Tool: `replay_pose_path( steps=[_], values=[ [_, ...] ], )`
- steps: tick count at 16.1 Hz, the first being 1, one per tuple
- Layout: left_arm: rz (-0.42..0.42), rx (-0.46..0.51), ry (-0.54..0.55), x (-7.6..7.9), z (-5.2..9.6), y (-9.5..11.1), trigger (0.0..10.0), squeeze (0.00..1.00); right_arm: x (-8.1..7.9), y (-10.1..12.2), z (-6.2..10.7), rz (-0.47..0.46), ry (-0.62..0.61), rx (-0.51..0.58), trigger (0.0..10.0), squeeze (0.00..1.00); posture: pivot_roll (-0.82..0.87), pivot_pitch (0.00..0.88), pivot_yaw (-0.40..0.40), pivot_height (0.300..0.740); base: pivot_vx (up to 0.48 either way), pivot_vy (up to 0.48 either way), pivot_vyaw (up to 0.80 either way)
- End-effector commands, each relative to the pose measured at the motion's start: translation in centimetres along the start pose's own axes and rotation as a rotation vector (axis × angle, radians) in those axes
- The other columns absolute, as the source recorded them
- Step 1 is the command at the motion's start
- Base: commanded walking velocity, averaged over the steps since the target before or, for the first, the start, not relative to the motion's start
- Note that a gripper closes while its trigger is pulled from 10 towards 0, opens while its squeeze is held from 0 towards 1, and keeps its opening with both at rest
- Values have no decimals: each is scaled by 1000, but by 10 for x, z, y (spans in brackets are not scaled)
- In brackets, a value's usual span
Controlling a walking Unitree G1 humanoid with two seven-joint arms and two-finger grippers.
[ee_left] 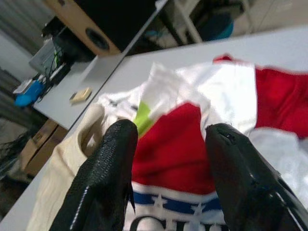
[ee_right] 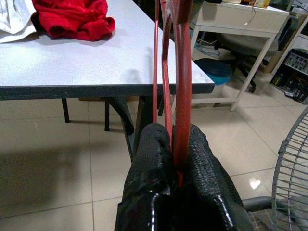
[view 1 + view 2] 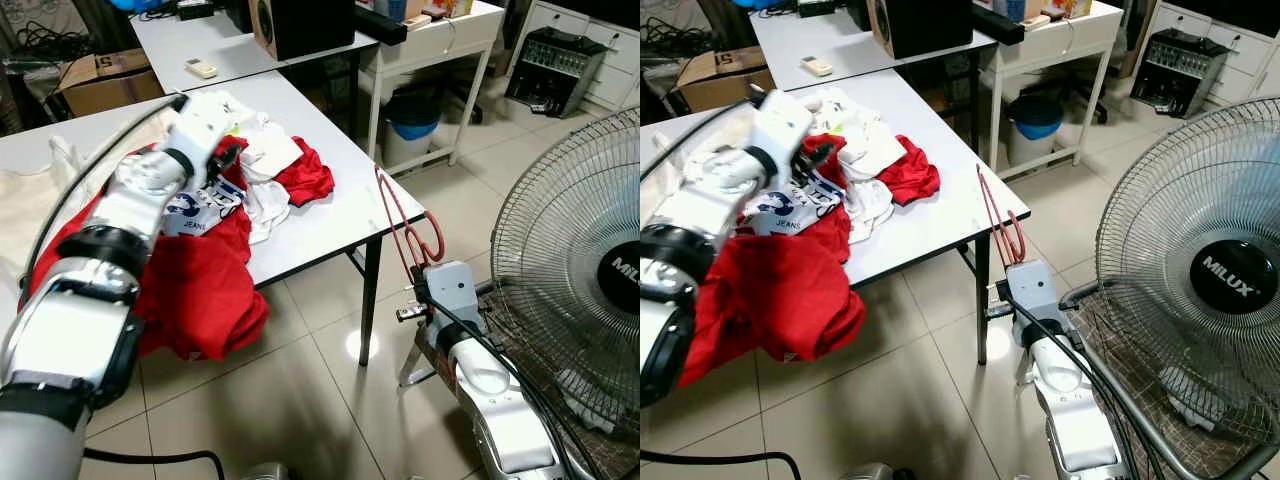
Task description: Hang hanger
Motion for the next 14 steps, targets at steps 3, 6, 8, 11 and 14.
replay_pose_path(
  steps=[3,6,8,11,14],
  values=[
    [-58,-90,-8,12,-3,-17,10000,0,-2,1,2,4,1,6,10000,0,34,13,109,740,0,0,0],
    [-107,-129,6,13,-3,-23,0,0,1,2,3,0,-14,7,10000,0,26,16,117,740,0,0,0],
    [-115,-126,8,17,-5,-21,0,0,2,2,3,1,-15,6,10000,0,26,17,114,740,0,0,0],
    [-139,-168,-107,42,-4,-33,0,0,1,4,2,2,-11,8,10000,0,24,21,112,740,0,0,0],
    [-132,-216,-171,55,1,-48,0,0,2,4,1,3,-10,8,10000,0,26,23,108,740,0,0,0]
  ],
)
Point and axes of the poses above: a point about 5 cm out from each wrist's last joint towards the gripper, its own z axis pointing back from the gripper into the wrist, its own y axis along the axis of the wrist's last joint, x = y × z, the point moved 6 cm from there along -z, pointing out of the wrist towards the gripper, and after that the axes turned 10 degrees about -z, right-handed, at the moved point
